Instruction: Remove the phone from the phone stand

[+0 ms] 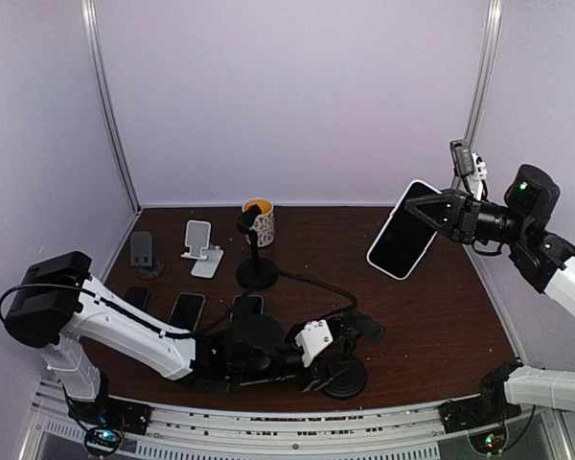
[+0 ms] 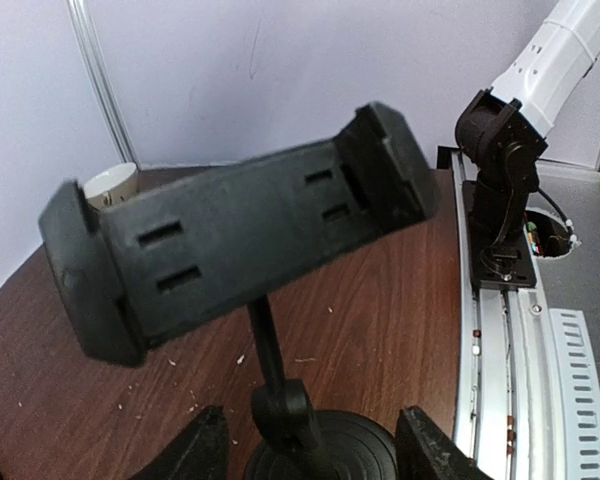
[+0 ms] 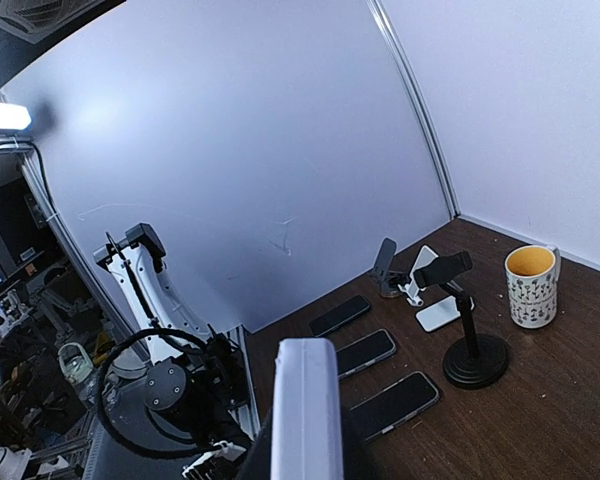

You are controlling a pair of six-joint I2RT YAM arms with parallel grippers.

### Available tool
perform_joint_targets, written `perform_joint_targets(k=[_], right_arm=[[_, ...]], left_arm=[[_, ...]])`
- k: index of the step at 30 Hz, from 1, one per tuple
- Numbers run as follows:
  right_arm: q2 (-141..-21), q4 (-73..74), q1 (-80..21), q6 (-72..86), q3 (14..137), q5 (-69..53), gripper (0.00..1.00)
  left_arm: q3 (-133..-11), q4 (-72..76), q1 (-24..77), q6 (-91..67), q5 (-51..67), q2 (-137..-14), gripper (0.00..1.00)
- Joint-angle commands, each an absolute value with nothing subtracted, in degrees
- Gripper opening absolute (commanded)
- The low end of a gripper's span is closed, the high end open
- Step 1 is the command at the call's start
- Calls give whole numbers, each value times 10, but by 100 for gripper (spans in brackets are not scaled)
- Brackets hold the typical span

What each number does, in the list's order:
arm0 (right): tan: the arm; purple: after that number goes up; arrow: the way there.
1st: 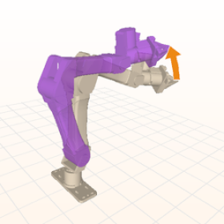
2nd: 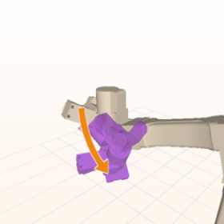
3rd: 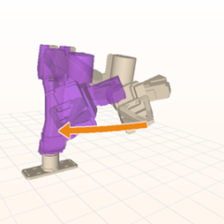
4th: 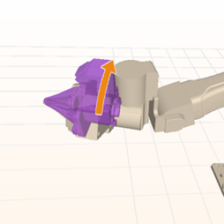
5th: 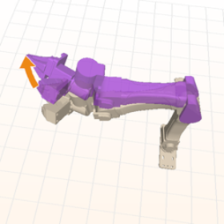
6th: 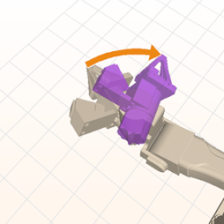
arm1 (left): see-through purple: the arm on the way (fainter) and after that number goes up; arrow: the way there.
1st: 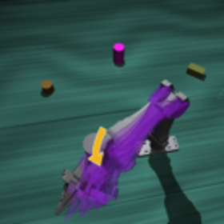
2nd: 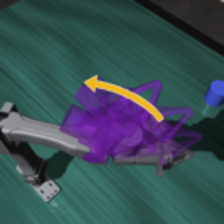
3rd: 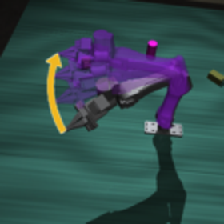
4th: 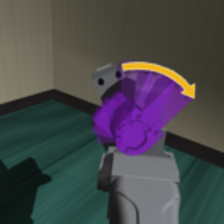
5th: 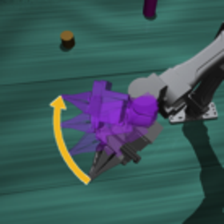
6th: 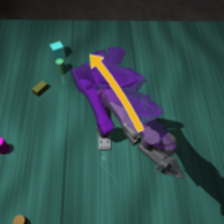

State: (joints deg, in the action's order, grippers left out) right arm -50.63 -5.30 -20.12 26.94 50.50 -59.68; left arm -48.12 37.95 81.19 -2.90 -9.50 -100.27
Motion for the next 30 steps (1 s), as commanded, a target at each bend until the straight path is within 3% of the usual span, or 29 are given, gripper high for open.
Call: perform_joint_targets(k=[1, 17, 23, 29, 30], right_arm=[[-511, -86, -196, 281, 508, -590, 0], [-522, -113, -191, 290, 499, -595, 0], [-523, -112, -190, 290, 498, -595, 0], [-528, -114, -189, 291, 497, -595, 0], [-528, -114, -189, 291, 497, -595, 0]], left_arm=[[-485, 498, 811, -10, -95, -1019, 58], [-512, 513, 809, -26, -141, -1066, 31], [-516, 516, 807, -27, -144, -1075, 27], [-508, 533, 806, -24, -158, -1070, 0], [-507, 537, 804, -24, -164, -1068, 0]])
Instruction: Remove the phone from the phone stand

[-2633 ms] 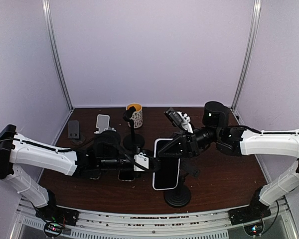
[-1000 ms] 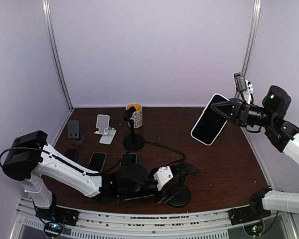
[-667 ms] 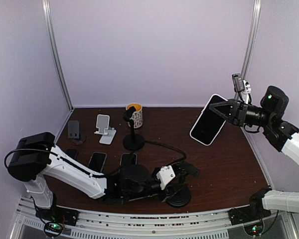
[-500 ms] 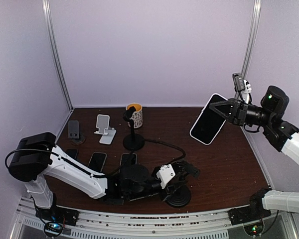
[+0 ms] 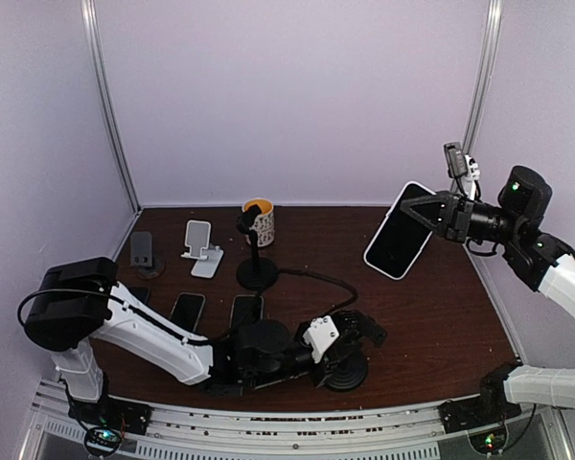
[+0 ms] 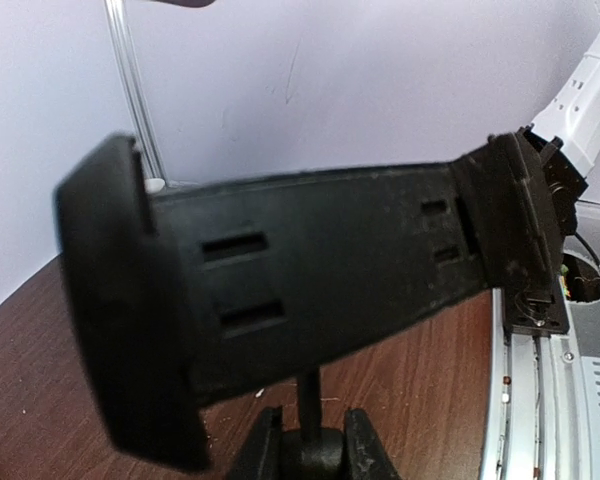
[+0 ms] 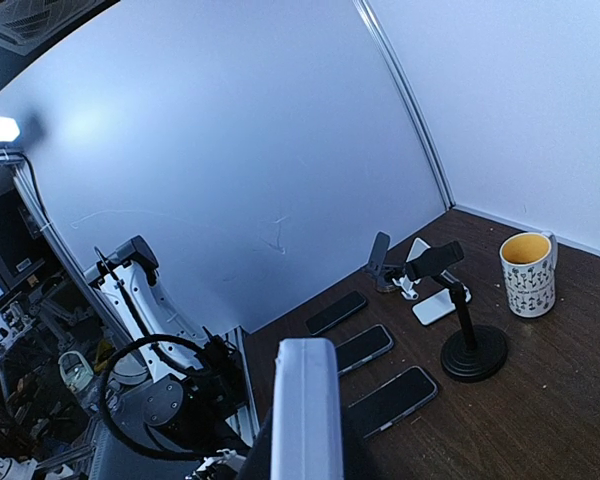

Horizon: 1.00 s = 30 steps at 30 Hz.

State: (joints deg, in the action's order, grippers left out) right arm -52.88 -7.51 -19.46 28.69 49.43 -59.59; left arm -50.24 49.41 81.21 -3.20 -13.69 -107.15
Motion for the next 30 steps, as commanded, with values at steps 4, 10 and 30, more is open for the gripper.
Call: perform_joint_targets(k=[4, 10, 30], right_arm=[[-525, -118, -187, 293, 496, -595, 0], [-515, -134, -178, 304, 487, -595, 0], [-478, -150, -149, 321, 468, -607, 0]], left_arm=[[-505, 556, 781, -21, -168, -1059, 0], [-533, 534, 712, -11, -148, -1044, 0], [-741, 462, 556, -33, -101, -1163, 0]])
